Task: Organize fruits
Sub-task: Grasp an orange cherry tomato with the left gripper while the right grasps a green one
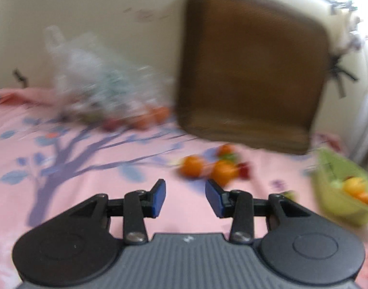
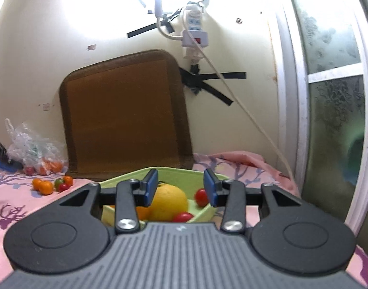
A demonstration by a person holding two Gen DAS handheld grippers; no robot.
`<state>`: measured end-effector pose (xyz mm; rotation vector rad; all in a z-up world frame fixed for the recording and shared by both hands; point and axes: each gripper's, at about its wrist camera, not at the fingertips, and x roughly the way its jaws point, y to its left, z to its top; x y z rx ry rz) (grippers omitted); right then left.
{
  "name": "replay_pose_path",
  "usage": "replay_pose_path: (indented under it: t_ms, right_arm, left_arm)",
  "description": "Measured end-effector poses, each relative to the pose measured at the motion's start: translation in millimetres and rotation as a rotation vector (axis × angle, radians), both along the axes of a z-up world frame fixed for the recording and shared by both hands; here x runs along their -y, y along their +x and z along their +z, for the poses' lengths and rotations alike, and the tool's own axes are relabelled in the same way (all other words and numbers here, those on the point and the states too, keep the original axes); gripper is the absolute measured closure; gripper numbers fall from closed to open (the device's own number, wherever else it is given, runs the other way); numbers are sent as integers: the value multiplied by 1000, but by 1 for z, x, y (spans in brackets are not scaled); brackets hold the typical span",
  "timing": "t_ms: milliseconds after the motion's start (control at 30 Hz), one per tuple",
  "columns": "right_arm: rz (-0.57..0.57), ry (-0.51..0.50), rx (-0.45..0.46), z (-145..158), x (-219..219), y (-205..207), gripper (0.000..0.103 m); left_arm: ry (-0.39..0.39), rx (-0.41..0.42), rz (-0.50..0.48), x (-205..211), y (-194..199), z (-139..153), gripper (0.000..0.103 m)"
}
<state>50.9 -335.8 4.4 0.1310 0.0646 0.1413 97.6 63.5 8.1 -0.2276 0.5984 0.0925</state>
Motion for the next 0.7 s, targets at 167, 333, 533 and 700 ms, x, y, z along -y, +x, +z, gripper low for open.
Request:
replay_pose_path:
  t_ms: [167,333,533,700]
  right_arm:
    - [160,40,-51,16,-34,1,59]
    - [362,6,-212,16,-98,29,59]
    - [377,-17,-332,4,-142,70,59]
    - [344,-28,-384,4,-154,94,61]
  left_arm:
    - [19,11,-25,-2,17,-6,66]
    - [125,68,-99,22,36,-6,66]
    - [-20,-9,-64,-9,75,-13,66]
    - [-203,-56,-105,-22,92,-19,66]
